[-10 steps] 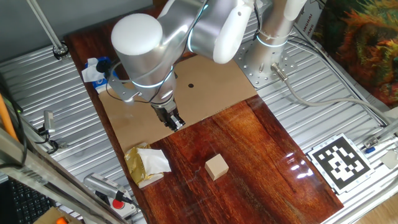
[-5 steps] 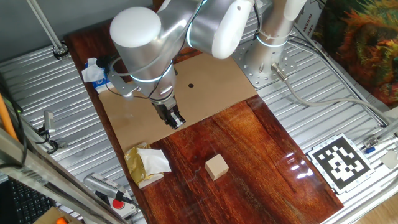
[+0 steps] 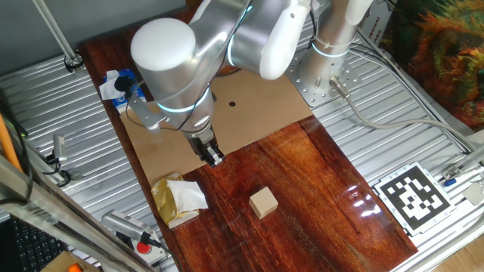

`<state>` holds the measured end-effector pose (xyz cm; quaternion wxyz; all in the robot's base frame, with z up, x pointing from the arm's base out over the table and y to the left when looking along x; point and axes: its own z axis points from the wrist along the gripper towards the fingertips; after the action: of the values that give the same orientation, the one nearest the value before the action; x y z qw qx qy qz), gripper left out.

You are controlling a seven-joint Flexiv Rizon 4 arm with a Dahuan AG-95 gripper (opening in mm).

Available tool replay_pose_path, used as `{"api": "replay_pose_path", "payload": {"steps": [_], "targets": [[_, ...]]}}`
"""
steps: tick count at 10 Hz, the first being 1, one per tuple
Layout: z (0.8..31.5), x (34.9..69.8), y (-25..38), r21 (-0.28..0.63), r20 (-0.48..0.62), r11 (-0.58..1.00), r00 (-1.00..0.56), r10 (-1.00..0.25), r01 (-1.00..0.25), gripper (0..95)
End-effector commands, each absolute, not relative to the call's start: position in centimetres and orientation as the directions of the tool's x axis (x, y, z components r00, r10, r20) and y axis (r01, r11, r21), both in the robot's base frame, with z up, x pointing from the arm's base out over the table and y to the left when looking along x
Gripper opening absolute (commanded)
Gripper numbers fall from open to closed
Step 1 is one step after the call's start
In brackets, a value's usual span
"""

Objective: Grab the block and place it at the designated location

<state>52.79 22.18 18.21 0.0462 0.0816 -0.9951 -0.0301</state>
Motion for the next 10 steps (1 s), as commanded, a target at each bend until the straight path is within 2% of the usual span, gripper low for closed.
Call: {"api": "replay_pose_path", "payload": {"steps": [1,4,10], "targets": [[17.9,53.6,25.6,0.063,0.09,0.988,-0.986,-0.144,-0.139,0.0],[16.6,52.3,28.6,0.061,0.088,0.991,-0.989,-0.121,-0.116,0.0],[13.1,46.1,30.6,0.067,0.087,0.993,-0.991,-0.104,-0.098,0.0]]}}
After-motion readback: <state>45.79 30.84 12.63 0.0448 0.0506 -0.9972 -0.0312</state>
